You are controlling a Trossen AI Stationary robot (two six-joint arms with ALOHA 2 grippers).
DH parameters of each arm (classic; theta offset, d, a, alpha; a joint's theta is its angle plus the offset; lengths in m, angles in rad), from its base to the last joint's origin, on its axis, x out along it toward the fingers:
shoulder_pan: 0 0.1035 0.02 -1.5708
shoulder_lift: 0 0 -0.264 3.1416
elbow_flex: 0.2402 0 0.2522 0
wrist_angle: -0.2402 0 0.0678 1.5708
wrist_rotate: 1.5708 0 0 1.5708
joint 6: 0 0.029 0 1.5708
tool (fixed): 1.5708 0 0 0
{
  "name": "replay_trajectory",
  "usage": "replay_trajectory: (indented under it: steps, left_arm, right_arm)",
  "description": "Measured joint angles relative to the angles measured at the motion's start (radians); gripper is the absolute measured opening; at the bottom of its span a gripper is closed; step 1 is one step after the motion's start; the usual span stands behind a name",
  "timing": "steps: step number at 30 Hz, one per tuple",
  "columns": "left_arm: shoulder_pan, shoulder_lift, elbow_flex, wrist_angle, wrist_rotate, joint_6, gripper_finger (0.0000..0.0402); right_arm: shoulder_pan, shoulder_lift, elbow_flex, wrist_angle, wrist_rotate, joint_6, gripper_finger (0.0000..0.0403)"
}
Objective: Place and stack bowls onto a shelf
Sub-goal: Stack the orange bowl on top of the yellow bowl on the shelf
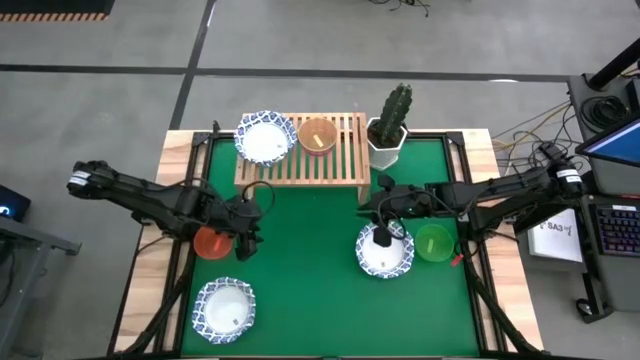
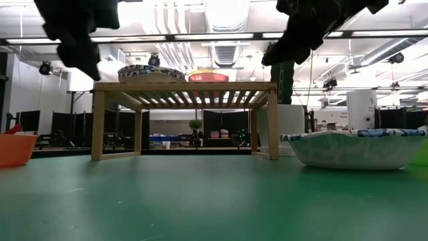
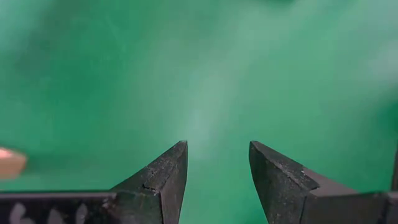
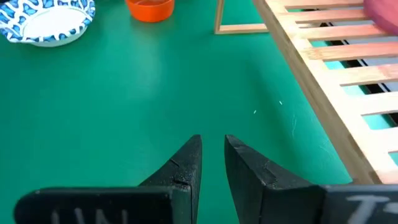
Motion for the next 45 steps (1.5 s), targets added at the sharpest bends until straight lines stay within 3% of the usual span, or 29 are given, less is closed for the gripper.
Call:
replay_trajectory:
  steps: [3,8,11,15,22,38,45]
  left_arm:
    - [-0.004,0.006,0.0,-0.086,0.067,-0.074,0.0155]
    - [-0.062,0.009,-0.001,-0.2,0.208,-0.326,0.0155]
    - [-0.132,0.009,-0.001,-0.228,0.206,-0.426,0.0155]
    - [-0.202,0.018,-0.011,-0.234,0.127,-0.543,0.0155]
    - [-0.222,0.051,-0.089,-0.261,0.122,-0.739,0.0155]
    - [-0.222,0.193,-0.147,-0.243,0.095,-0.715,0.0151]
    - [-0.222,0.262,-0.143,-0.195,0.093,-0.675,0.0084]
  right_arm:
    - [0.007,0.001,0.0,-0.01,0.0,-0.011,0.0059]
    - [0.031,-0.014,0.028,-0.091,-0.001,-0.014,0.0059]
    - [0.041,-0.033,0.058,-0.124,0.001,-0.031,0.0059]
    - [0.069,-0.048,0.079,-0.127,0.0,-0.072,0.0059]
    - [0.137,-0.063,0.081,-0.125,0.034,-0.089,0.0059]
    - [0.222,-0.064,0.081,-0.136,0.109,-0.069,0.0059]
    - [0.225,-0.064,0.081,-0.138,0.108,-0.054,0.0059]
